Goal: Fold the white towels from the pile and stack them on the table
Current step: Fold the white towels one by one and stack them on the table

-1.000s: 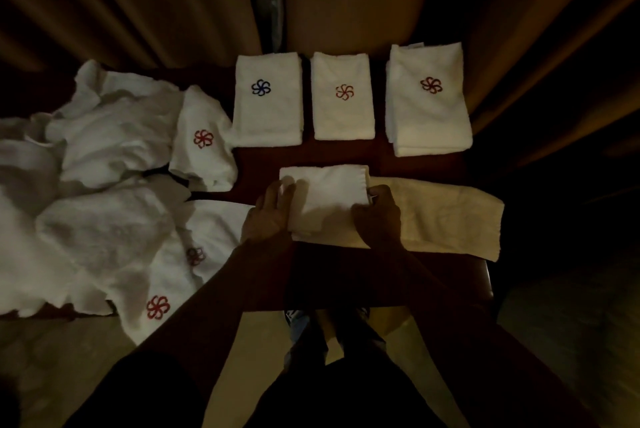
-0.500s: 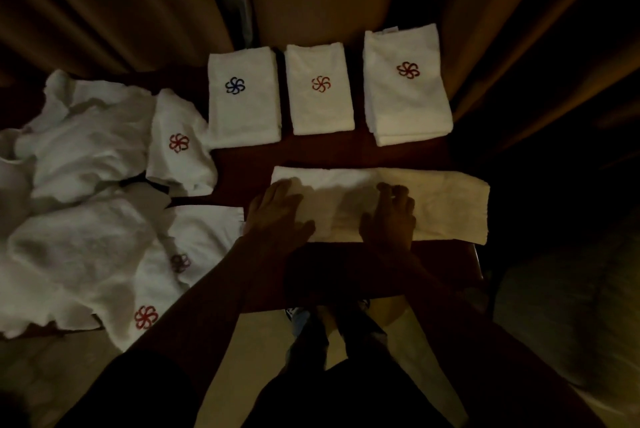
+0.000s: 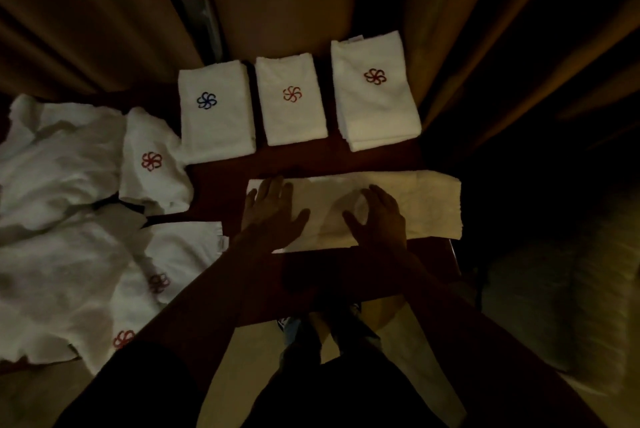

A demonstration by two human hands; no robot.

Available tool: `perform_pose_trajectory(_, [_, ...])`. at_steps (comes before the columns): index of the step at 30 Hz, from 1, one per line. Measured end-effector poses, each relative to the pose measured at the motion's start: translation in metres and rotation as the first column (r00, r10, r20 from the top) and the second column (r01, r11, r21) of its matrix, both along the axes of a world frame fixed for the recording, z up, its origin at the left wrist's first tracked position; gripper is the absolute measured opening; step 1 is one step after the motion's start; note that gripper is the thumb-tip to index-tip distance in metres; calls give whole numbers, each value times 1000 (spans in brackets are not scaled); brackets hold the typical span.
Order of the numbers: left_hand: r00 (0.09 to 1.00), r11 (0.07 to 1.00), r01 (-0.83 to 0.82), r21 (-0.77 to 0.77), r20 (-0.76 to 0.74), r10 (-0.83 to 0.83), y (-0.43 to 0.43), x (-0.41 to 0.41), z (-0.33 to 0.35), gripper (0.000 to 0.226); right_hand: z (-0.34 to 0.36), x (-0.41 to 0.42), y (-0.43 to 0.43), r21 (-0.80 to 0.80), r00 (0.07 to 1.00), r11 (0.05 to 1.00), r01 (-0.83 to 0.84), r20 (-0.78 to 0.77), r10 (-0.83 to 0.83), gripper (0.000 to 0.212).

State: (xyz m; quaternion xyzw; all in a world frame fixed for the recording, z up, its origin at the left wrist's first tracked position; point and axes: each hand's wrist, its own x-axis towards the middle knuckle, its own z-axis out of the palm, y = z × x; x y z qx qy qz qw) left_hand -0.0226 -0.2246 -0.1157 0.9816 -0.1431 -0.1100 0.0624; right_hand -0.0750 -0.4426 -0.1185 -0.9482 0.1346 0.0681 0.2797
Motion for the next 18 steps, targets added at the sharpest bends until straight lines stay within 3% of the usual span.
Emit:
perform_pose_trajectory(5, [990, 986, 126, -110, -50, -132, -62, 15, 7, 60, 8, -12, -51, 39, 972, 980, 198, 119, -201, 56])
perform_pose_trajectory(8, [957, 946, 281, -161, -28, -289, -107, 20, 3, 58, 15, -23, -90, 58, 935, 942, 331, 113, -336, 50])
perform_pose_trajectory(14, [891, 859, 426, -285, -29, -452, -188, 22, -5, 44, 4, -45, -146, 103, 865, 859, 502, -30, -501, 50])
perform_pose_trajectory(18, [895, 853, 381, -357, -89, -437, -221, 28, -14, 59, -11, -47, -161, 244, 786, 747, 618, -181, -591, 64])
